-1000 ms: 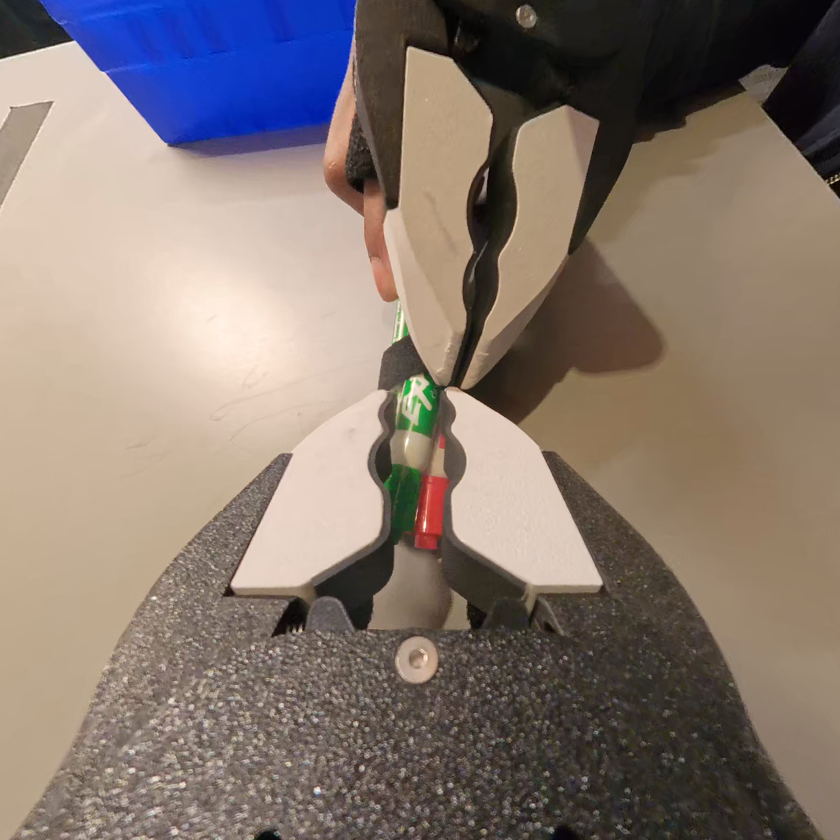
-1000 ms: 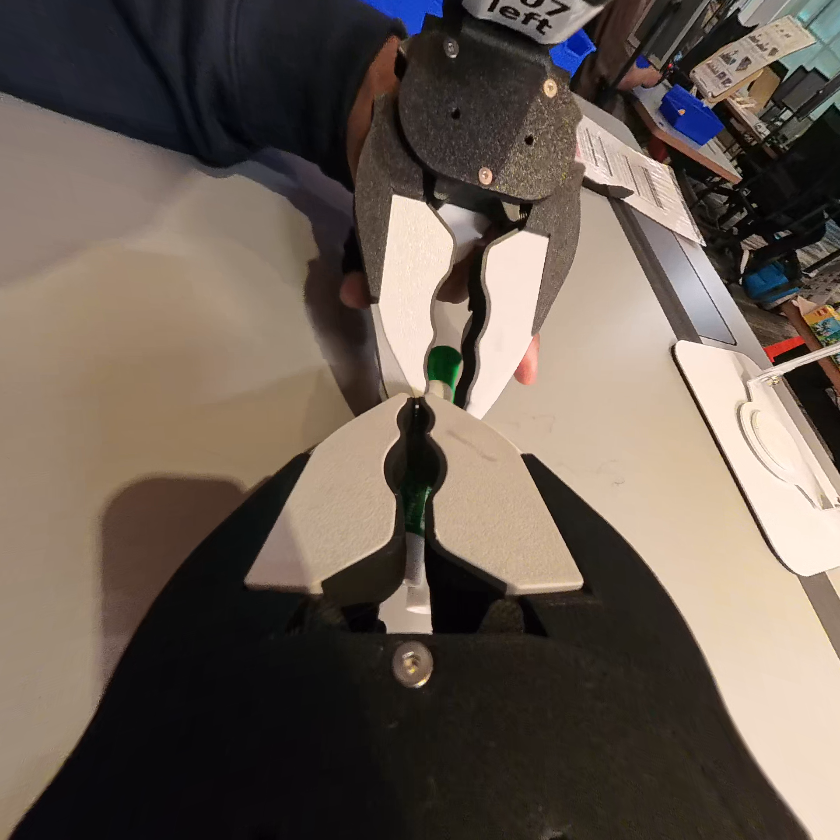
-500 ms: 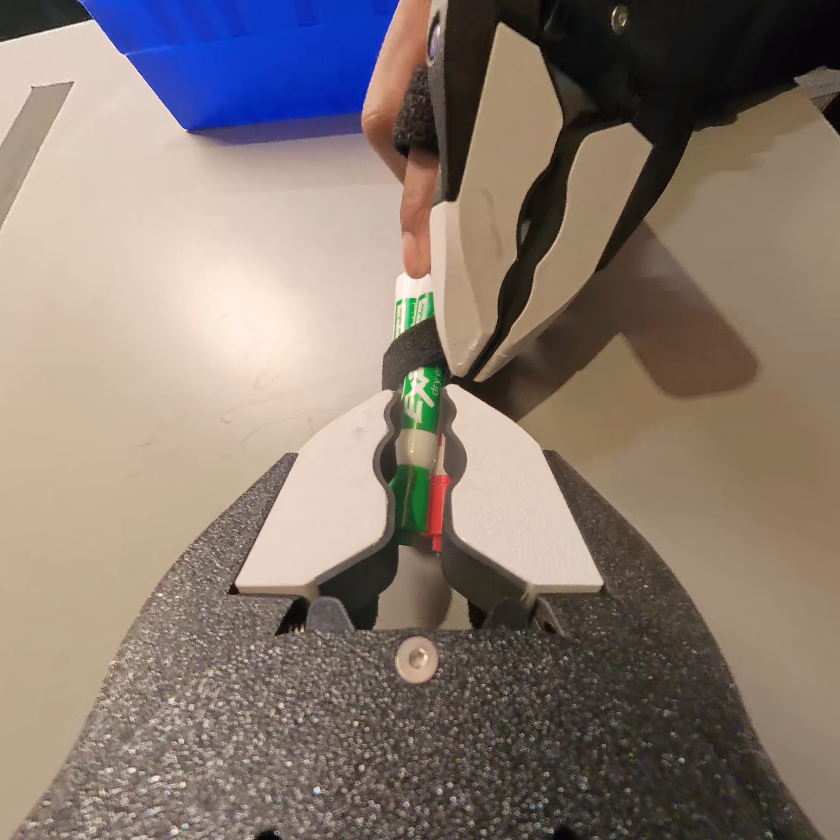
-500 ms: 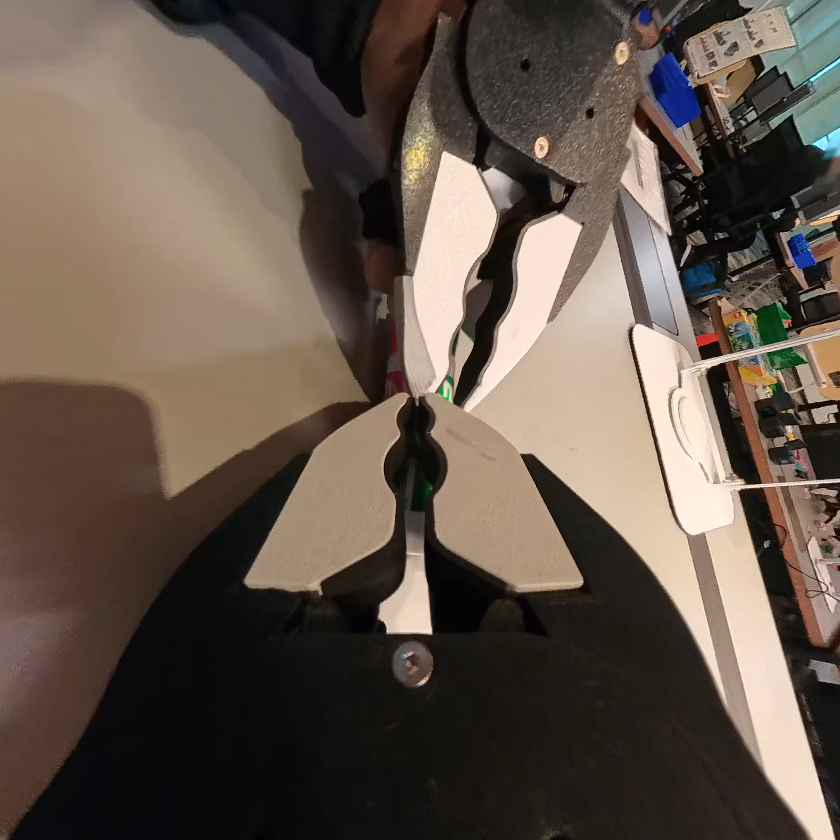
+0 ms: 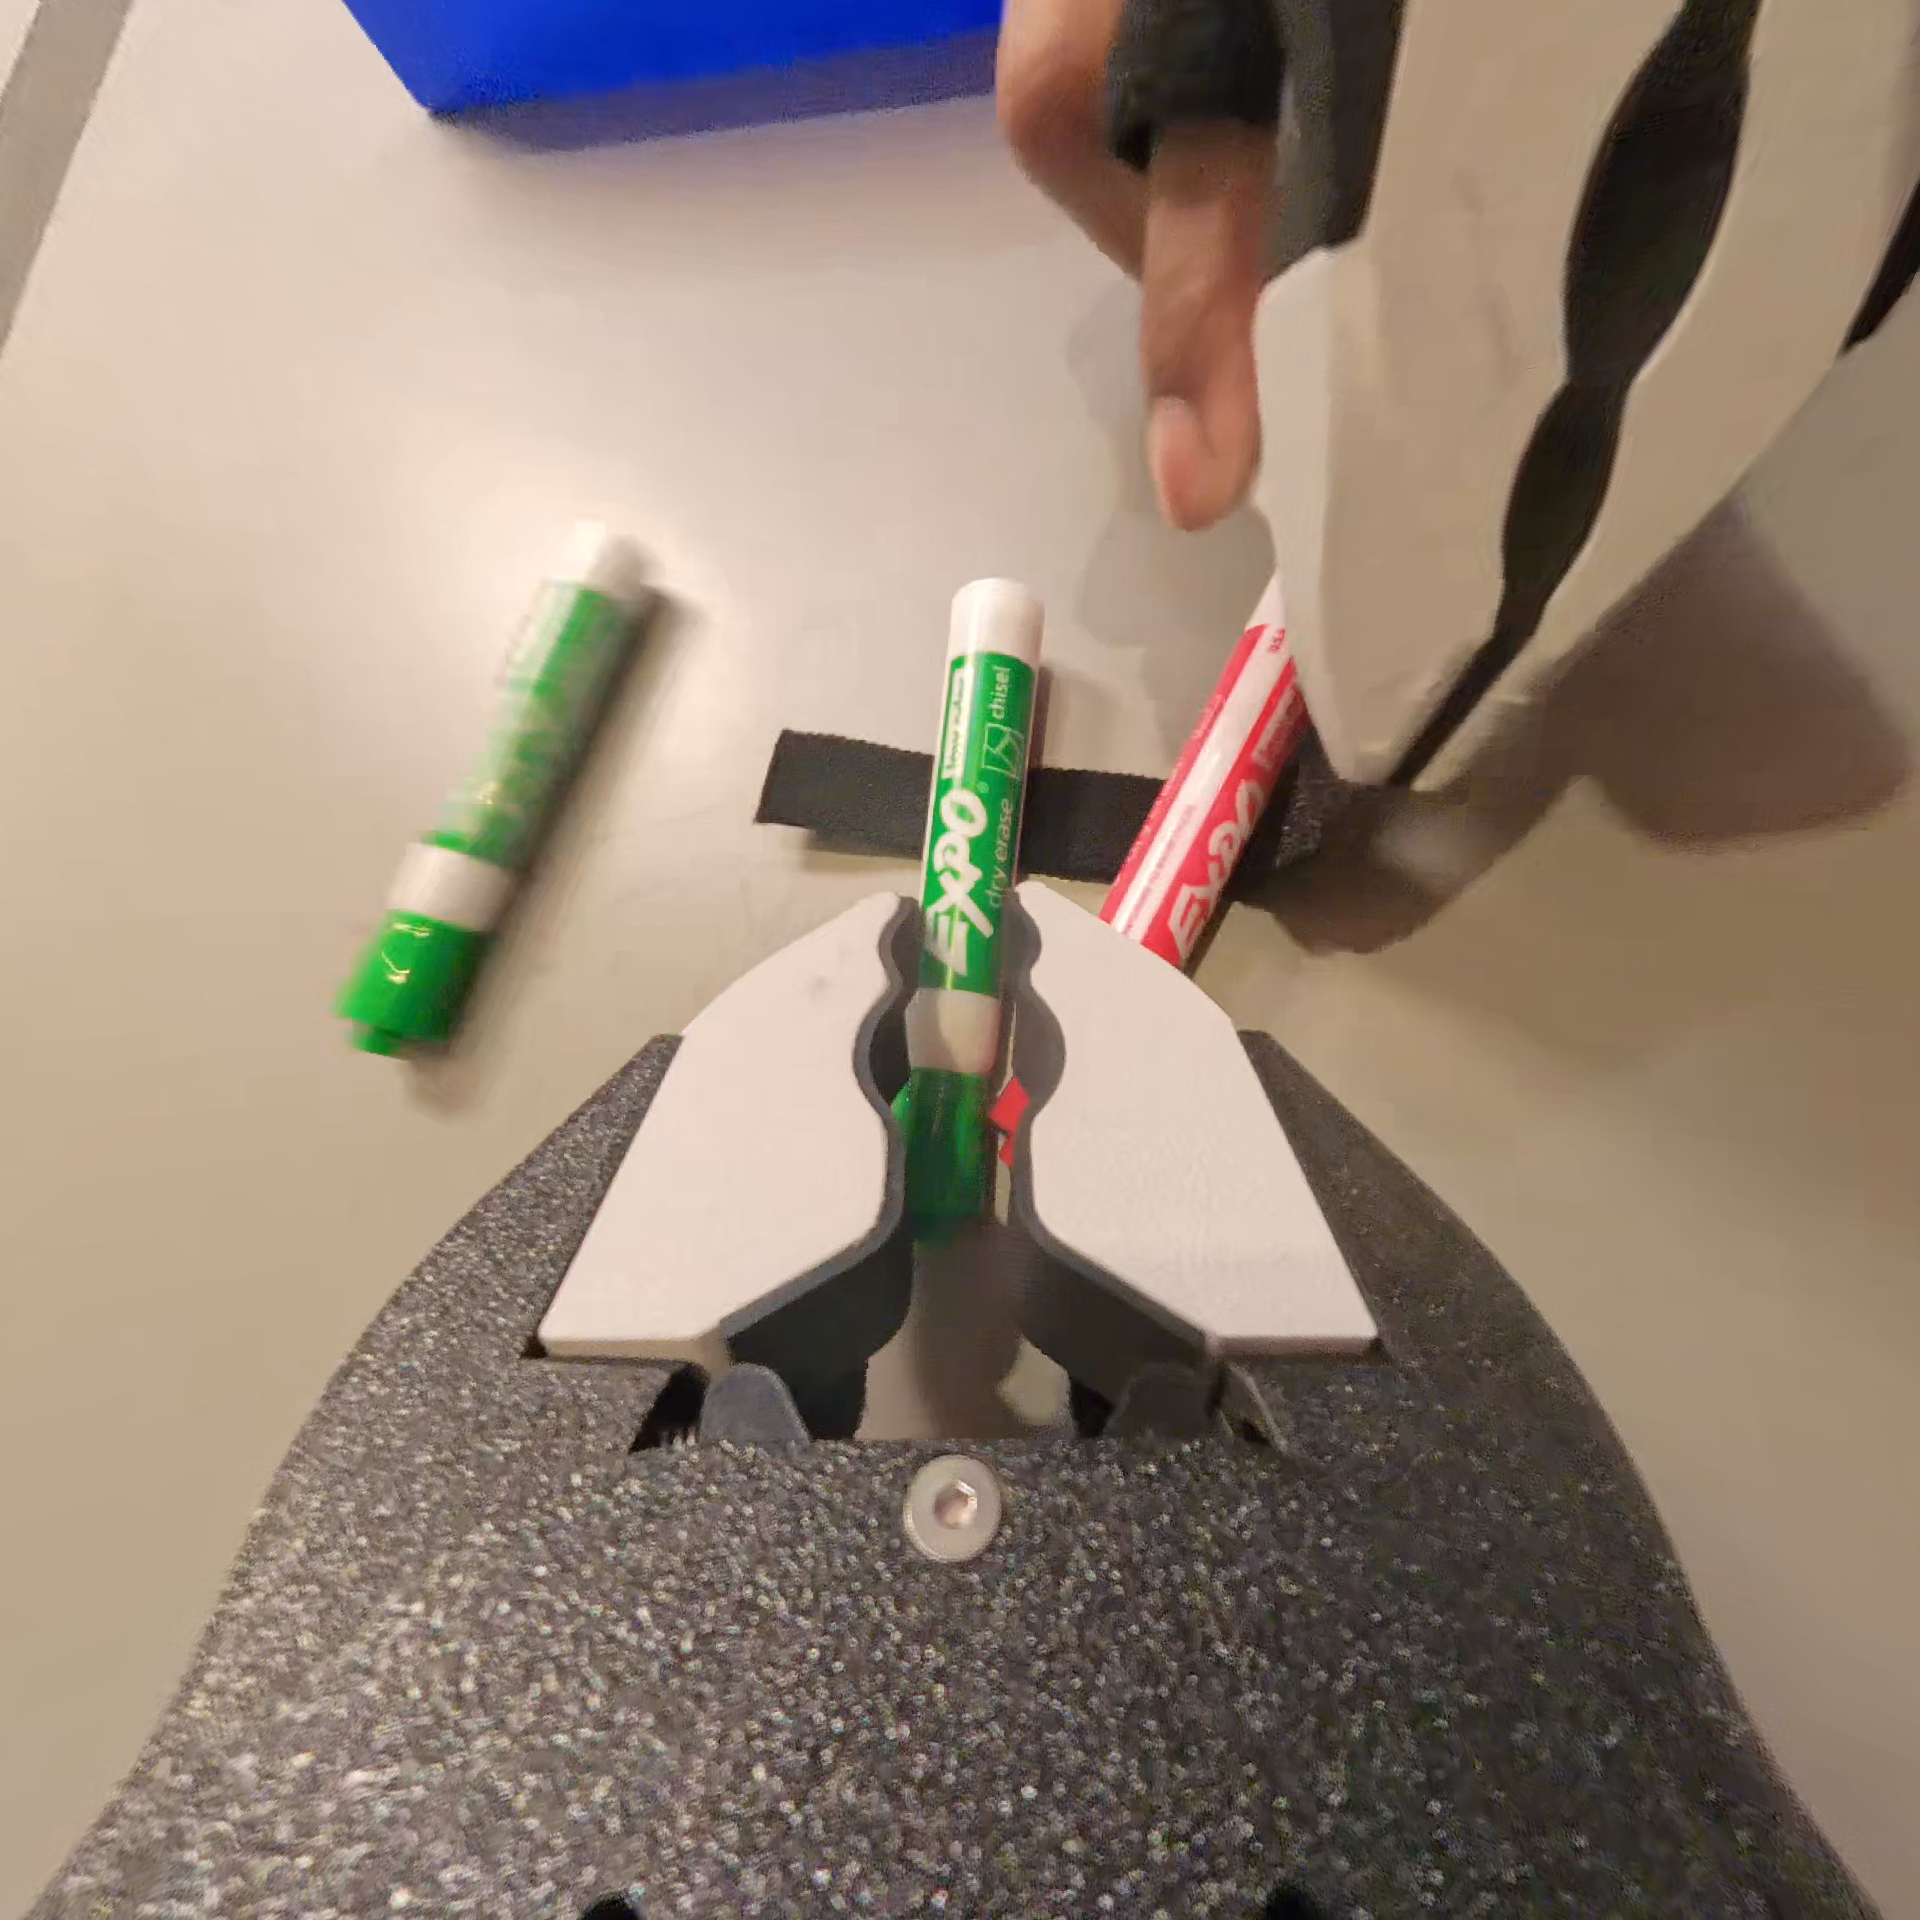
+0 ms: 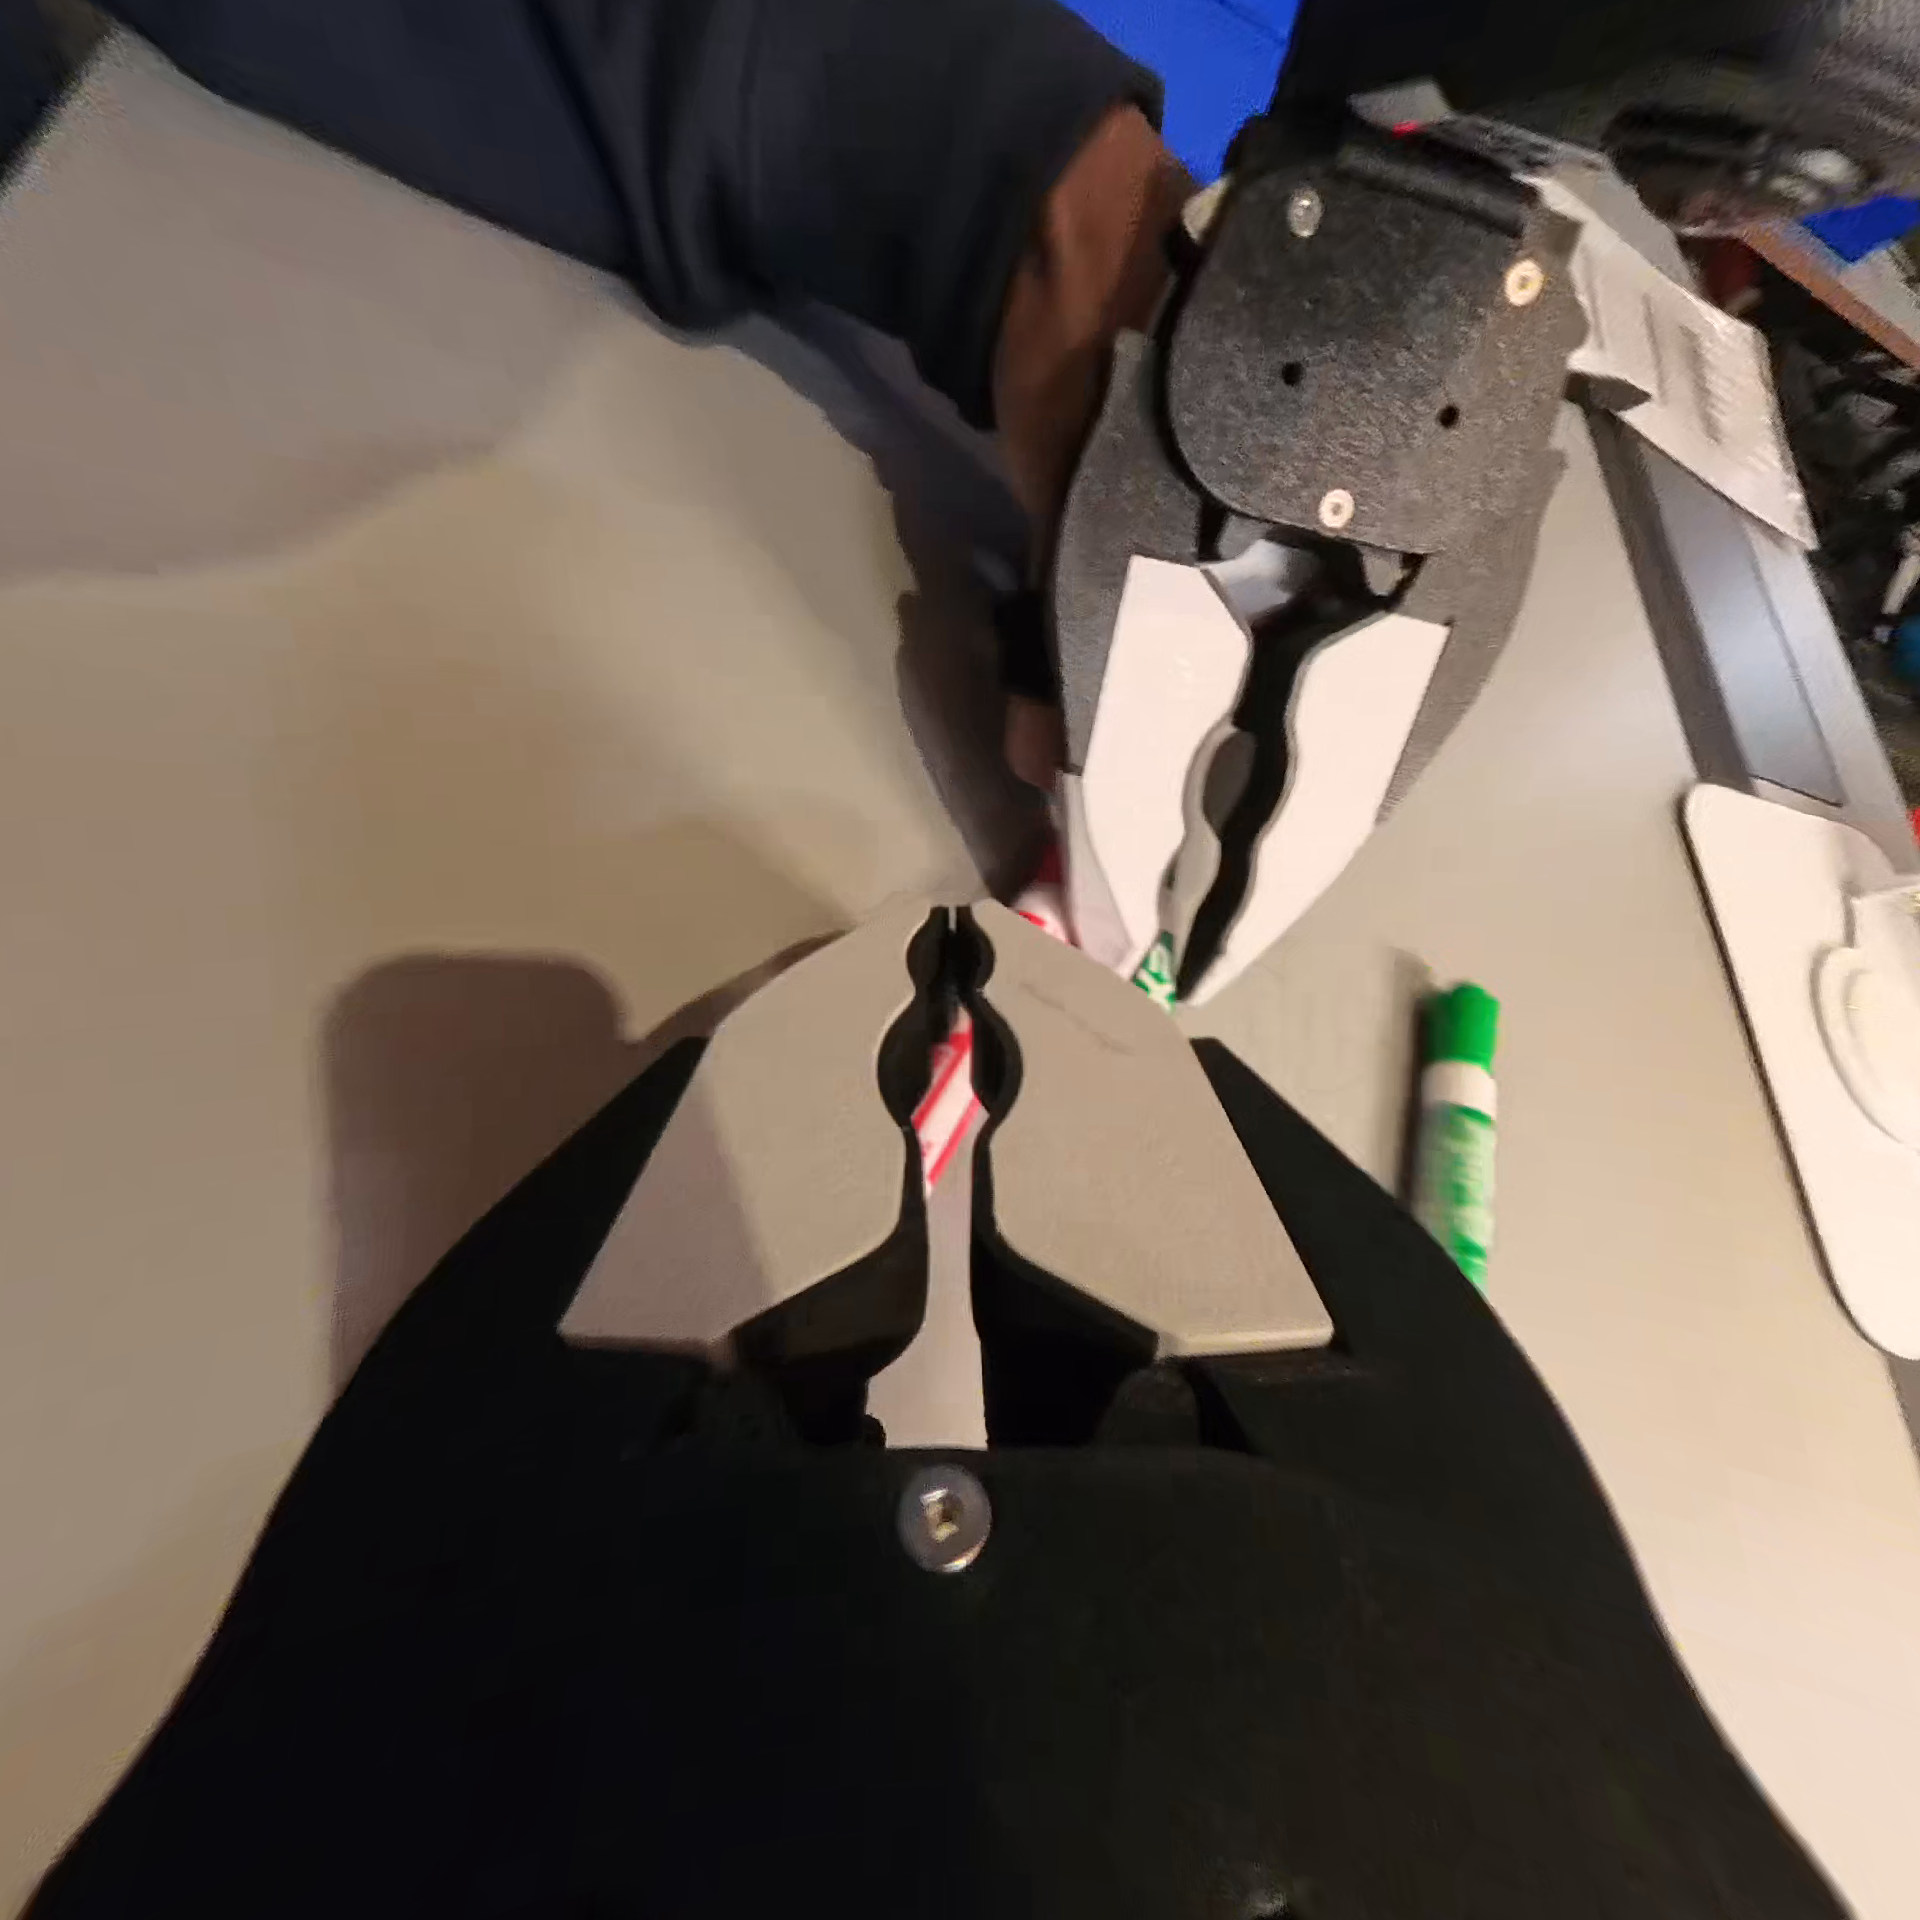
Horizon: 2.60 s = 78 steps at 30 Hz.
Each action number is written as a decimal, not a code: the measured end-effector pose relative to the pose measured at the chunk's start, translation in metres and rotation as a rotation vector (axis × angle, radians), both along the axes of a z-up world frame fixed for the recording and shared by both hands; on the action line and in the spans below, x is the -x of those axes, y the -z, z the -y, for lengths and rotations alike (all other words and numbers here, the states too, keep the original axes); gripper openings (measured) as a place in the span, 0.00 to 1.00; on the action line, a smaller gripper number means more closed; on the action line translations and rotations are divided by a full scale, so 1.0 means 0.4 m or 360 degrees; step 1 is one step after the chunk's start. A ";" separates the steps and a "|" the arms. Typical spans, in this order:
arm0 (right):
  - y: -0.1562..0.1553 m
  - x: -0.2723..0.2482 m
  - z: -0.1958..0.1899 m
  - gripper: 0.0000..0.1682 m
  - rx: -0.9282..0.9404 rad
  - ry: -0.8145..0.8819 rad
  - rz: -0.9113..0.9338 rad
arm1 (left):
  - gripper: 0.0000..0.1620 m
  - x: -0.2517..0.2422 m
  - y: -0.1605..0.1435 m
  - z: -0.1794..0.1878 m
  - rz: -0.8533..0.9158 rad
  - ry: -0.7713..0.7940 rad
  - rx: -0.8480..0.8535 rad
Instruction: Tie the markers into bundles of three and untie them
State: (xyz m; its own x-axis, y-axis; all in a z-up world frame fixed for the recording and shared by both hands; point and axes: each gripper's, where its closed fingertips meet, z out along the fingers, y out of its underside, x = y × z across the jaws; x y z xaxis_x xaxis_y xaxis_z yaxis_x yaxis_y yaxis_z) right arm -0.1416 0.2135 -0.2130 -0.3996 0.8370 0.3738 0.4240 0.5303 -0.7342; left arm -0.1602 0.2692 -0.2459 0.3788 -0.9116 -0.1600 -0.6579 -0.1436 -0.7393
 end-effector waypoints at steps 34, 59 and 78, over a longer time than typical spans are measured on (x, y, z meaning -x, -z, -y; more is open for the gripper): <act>0.112 0.199 -1.212 0.35 0.0964 0.2157 0.0277 | 0.14 0.119 -0.053 -0.213 0.0385 -0.0451 0.0194; -0.314 -0.368 -0.591 0.10 0.0360 0.2051 0.0167 | 0.12 0.105 -0.027 -0.186 0.0168 -0.0383 0.0052; 0.020 -0.764 -0.407 0.17 0.0801 0.2213 0.0791 | 0.12 0.122 -0.012 -0.140 0.0091 -0.0461 0.0051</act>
